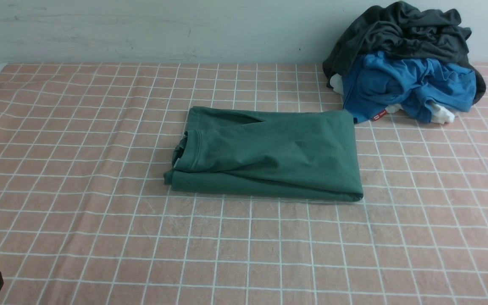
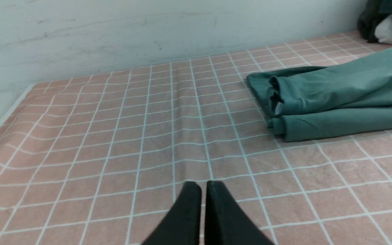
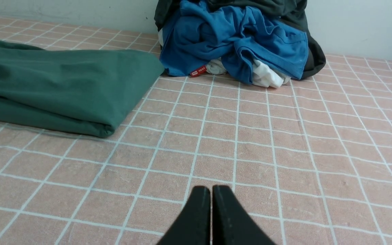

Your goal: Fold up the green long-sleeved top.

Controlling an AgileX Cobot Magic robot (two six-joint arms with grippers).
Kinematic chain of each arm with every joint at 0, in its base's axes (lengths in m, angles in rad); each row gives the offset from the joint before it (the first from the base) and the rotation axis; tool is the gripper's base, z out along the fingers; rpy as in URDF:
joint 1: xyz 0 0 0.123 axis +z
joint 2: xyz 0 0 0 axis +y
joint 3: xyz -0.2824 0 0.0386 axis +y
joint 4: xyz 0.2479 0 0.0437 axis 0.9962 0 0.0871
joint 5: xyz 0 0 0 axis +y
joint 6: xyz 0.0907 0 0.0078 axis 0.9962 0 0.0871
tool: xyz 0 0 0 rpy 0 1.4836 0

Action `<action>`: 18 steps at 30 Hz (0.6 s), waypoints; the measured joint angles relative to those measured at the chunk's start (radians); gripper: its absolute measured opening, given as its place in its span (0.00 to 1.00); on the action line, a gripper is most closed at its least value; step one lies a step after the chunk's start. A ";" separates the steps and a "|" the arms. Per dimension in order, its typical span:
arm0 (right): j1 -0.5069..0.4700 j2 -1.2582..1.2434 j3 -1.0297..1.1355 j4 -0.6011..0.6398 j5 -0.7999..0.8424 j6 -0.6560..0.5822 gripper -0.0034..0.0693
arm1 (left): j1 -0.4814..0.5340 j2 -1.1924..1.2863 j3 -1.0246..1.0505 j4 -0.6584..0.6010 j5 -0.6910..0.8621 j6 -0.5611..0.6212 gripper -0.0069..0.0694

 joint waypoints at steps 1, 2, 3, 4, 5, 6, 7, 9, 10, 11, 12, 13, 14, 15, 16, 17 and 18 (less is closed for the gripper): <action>0.000 0.000 0.000 0.000 0.000 0.000 0.06 | 0.002 -0.001 0.003 0.000 -0.002 -0.004 0.10; 0.000 0.000 0.000 -0.001 0.000 -0.001 0.06 | 0.019 -0.001 0.014 0.004 0.009 -0.038 0.10; 0.000 0.000 0.000 -0.001 0.000 -0.002 0.06 | 0.025 -0.001 0.016 0.006 0.032 -0.055 0.10; 0.000 0.000 0.000 -0.001 0.000 -0.005 0.06 | 0.028 -0.001 0.018 0.007 0.049 -0.064 0.10; 0.000 0.000 0.000 -0.001 0.000 -0.006 0.06 | 0.030 -0.001 0.019 0.007 0.086 -0.075 0.10; 0.000 0.000 0.000 -0.001 0.000 -0.007 0.06 | 0.031 -0.001 0.020 0.007 0.102 -0.078 0.10; 0.000 0.000 0.000 -0.001 0.000 -0.007 0.06 | 0.031 -0.001 0.019 0.008 0.138 -0.089 0.10; 0.000 0.000 0.000 -0.001 0.000 -0.007 0.06 | 0.031 -0.001 0.019 0.008 0.137 -0.091 0.10; 0.000 0.000 0.000 -0.001 0.000 -0.007 0.06 | 0.031 -0.001 0.019 0.008 0.137 -0.091 0.10; 0.000 0.000 0.000 -0.001 0.000 -0.007 0.06 | 0.031 -0.001 0.019 0.008 0.137 -0.091 0.10; 0.000 0.000 0.000 -0.001 0.000 -0.007 0.06 | 0.031 -0.001 0.019 0.008 0.137 -0.091 0.10; 0.000 0.000 0.000 -0.001 0.000 -0.007 0.06 | 0.031 -0.001 0.019 0.008 0.137 -0.091 0.10; 0.000 0.000 0.000 -0.001 0.000 -0.007 0.06 | 0.031 -0.001 0.019 0.008 0.137 -0.091 0.10; 0.000 0.000 0.000 -0.001 0.000 -0.007 0.06 | 0.031 -0.001 0.019 0.008 0.137 -0.091 0.10; 0.000 0.000 0.000 -0.001 0.000 -0.007 0.06 | 0.031 -0.001 0.019 0.008 0.137 -0.091 0.10; 0.000 0.000 0.000 -0.001 0.000 -0.007 0.06 | 0.031 -0.001 0.019 0.008 0.137 -0.091 0.10; 0.000 0.000 0.000 -0.001 0.000 -0.007 0.06 | 0.031 -0.001 0.019 0.009 0.137 -0.091 0.10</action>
